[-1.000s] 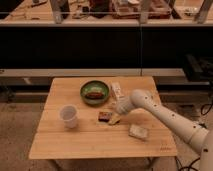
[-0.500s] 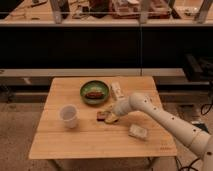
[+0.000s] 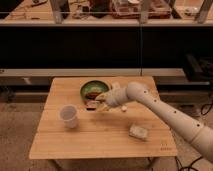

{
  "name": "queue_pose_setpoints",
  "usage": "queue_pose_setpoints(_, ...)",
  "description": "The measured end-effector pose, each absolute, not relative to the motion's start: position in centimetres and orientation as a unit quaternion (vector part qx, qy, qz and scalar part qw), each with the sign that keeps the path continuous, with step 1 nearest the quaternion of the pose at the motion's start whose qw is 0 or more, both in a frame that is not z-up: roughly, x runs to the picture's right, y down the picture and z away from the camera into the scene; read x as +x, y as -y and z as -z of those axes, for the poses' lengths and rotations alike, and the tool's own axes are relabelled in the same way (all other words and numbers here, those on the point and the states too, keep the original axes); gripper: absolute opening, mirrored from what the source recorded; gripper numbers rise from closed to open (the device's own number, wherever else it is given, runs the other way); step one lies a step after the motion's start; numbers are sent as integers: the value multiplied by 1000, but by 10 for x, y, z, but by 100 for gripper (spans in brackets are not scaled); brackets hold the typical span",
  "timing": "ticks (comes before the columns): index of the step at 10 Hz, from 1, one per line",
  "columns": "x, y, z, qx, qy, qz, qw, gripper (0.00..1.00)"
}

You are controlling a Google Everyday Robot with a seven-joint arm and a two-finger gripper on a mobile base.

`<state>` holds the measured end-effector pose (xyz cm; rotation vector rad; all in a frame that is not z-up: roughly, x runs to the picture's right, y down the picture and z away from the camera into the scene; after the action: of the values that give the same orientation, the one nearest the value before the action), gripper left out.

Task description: Place the eraser in the ceramic cup

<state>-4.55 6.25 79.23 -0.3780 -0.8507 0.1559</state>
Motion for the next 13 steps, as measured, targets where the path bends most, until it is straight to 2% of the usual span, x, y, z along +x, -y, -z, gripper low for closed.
queue_pose_setpoints(3,-90,-36,-761,-205,429,-40,879,0)
queue_pose_setpoints(6,-147,-19,-757,-257,441,-19,860,0)
queue_pose_setpoints(8,-160,-13,-760,-275,440,-13,855,0)
queue_pose_setpoints(13,-187,-78,-781,-335,399,33,853,0)
